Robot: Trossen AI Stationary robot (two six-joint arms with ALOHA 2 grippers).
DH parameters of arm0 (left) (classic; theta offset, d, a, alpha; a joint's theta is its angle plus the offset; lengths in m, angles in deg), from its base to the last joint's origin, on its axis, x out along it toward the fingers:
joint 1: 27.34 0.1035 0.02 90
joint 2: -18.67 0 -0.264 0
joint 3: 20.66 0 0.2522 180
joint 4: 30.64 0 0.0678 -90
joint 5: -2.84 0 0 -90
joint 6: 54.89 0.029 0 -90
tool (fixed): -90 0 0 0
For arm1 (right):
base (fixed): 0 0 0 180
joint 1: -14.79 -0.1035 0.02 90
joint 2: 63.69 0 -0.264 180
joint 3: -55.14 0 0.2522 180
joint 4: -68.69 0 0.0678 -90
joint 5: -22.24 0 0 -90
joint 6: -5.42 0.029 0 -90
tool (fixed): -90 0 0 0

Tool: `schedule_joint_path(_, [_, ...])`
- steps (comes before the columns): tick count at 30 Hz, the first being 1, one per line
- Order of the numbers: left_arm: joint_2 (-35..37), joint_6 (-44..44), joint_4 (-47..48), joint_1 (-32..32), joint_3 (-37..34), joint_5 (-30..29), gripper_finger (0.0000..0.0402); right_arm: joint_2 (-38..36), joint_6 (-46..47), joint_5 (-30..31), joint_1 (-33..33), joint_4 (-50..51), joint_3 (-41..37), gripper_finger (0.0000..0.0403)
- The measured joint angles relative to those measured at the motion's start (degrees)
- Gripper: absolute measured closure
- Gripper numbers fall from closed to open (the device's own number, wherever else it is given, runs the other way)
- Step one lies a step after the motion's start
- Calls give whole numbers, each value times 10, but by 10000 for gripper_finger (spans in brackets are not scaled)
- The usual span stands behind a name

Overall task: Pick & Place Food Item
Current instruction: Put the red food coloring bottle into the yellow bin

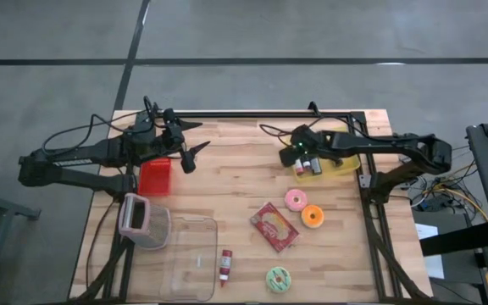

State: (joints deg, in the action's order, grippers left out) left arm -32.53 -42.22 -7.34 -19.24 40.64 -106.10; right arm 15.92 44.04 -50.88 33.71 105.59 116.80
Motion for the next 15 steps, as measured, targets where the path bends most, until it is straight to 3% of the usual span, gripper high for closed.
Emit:
schedule_joint_path(7, [0,0,0,0,0,0,113,-52,2,-5,-65,-65,0,181])
schedule_joint_path(15, [0,0,0,0,0,0,113,-44,87,-19,-156,-129,1,181])
